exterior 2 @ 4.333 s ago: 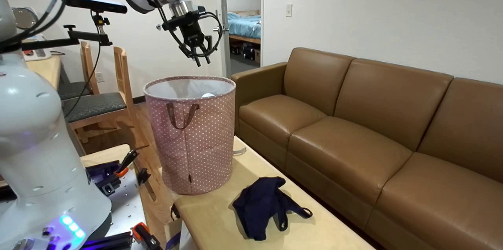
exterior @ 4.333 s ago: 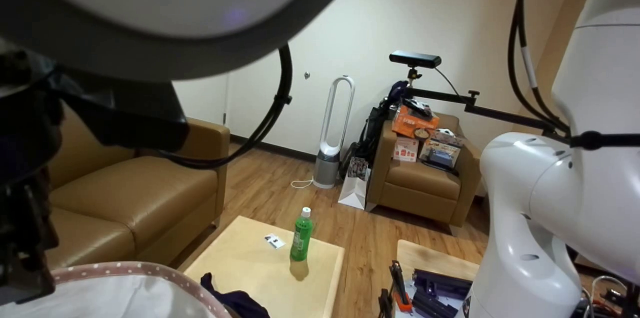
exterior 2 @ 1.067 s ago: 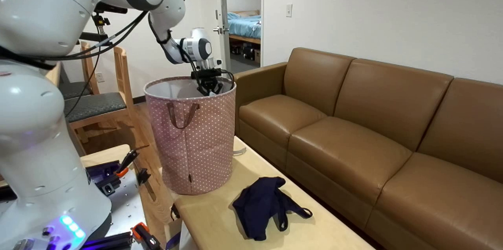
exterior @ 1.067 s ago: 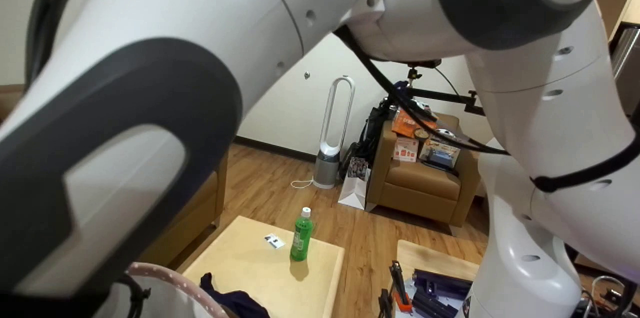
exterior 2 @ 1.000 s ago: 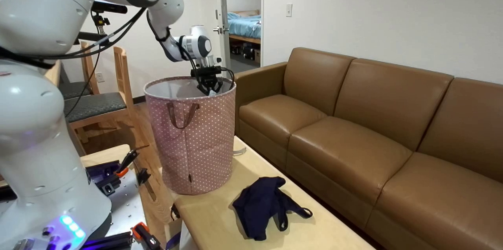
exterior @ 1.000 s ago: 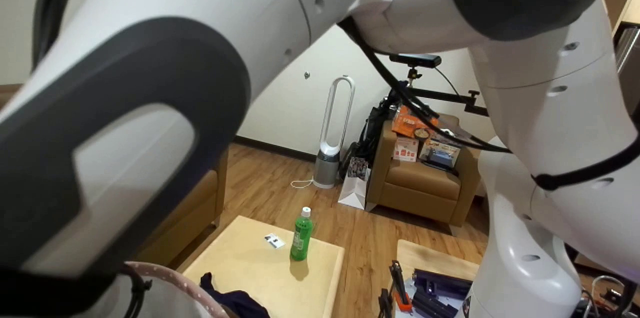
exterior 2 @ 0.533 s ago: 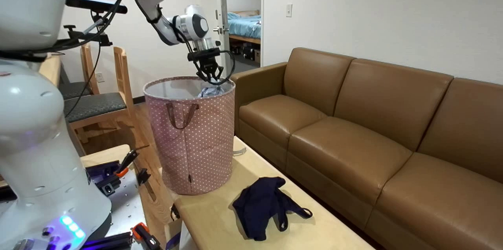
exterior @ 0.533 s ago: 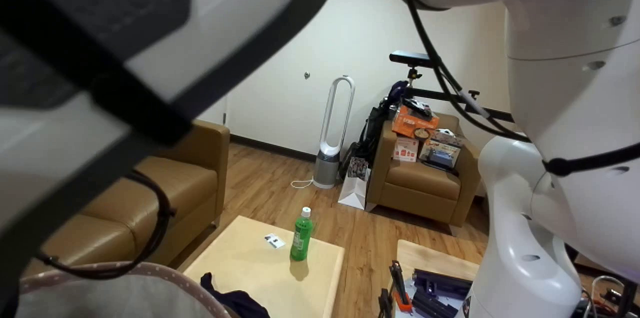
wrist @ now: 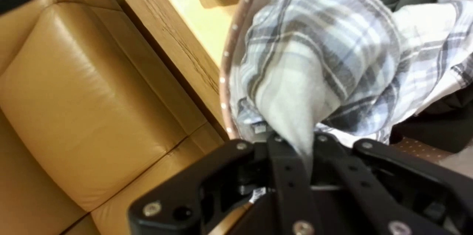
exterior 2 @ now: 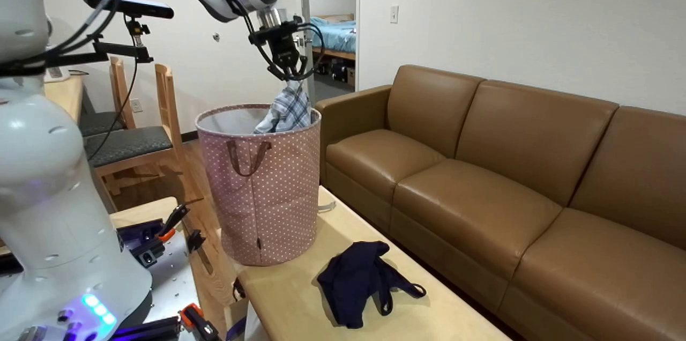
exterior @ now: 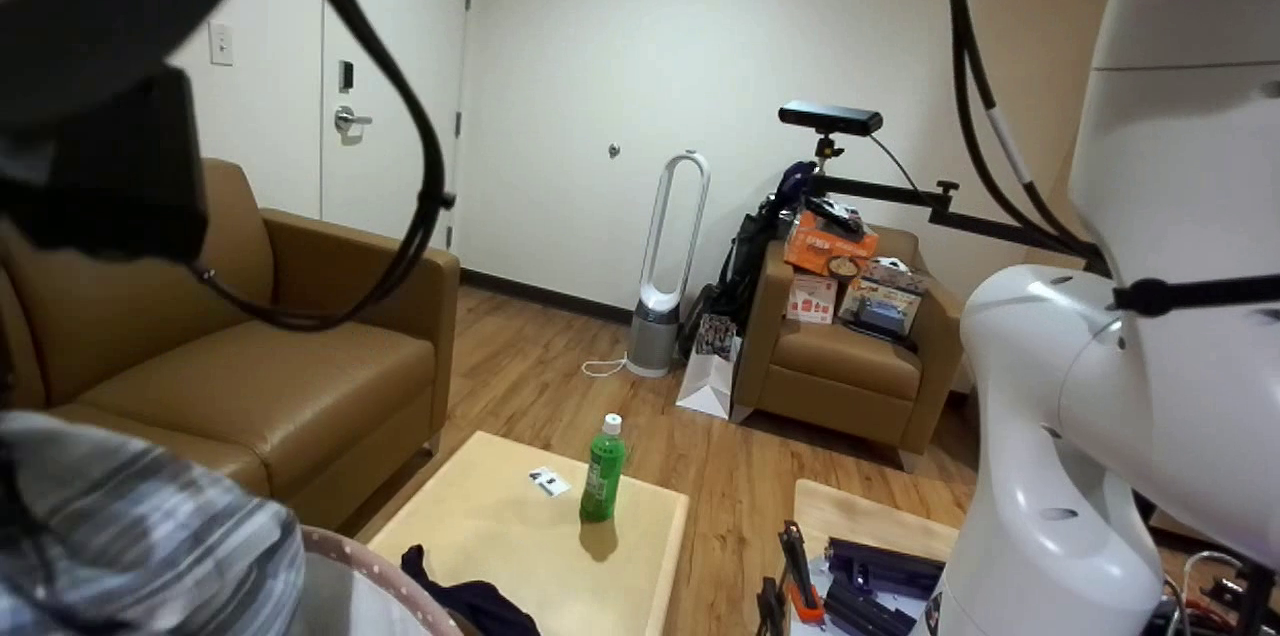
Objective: Remove the checkered shirt from the pink laundry bag
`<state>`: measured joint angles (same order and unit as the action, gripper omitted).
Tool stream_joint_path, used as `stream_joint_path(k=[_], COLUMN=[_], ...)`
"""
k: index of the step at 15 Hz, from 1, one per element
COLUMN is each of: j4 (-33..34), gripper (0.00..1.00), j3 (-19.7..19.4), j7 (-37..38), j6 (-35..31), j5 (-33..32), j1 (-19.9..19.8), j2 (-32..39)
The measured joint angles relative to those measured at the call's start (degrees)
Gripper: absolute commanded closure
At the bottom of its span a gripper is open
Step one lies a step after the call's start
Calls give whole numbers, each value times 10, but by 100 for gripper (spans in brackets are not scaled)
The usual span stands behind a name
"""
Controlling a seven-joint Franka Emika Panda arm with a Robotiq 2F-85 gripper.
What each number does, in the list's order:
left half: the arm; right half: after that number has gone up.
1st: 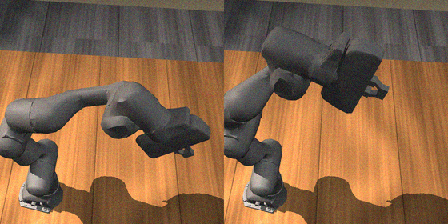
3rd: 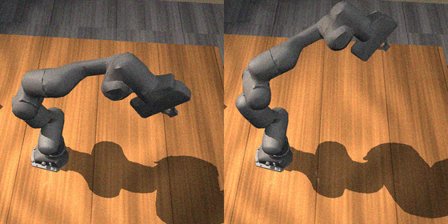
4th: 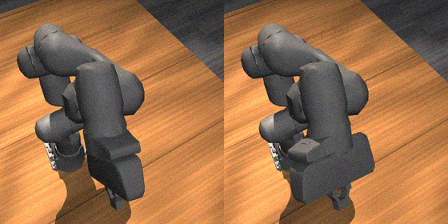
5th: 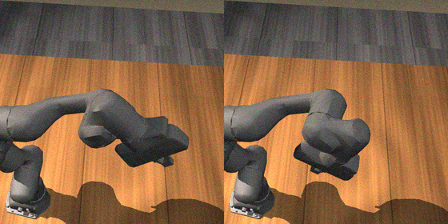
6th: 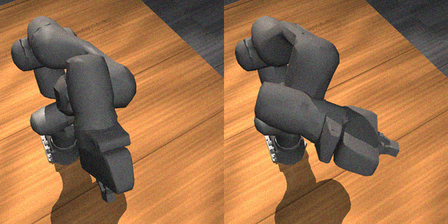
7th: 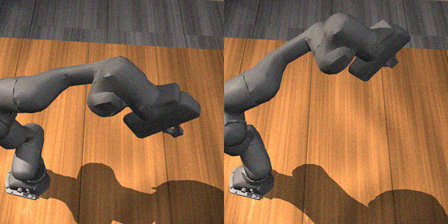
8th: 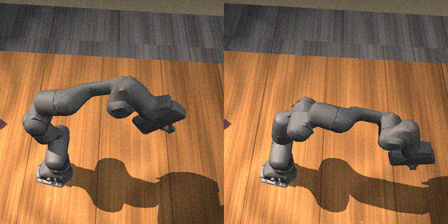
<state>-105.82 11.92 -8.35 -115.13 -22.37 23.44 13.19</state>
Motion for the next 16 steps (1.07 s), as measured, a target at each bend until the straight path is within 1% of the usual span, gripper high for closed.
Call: stream_joint_path(k=[2, 4, 9, 16], j4=[3, 7, 8, -5], gripper=[95, 95, 95, 95], j3=[0, 0, -4, -43], j7=[-9, -25, -59, -74], j6=[40, 67, 101, 156], j5=[-1, -2, 4, 48], j1=[-10, -24, -64, -109], j2=[-33, -65, -145, -274])
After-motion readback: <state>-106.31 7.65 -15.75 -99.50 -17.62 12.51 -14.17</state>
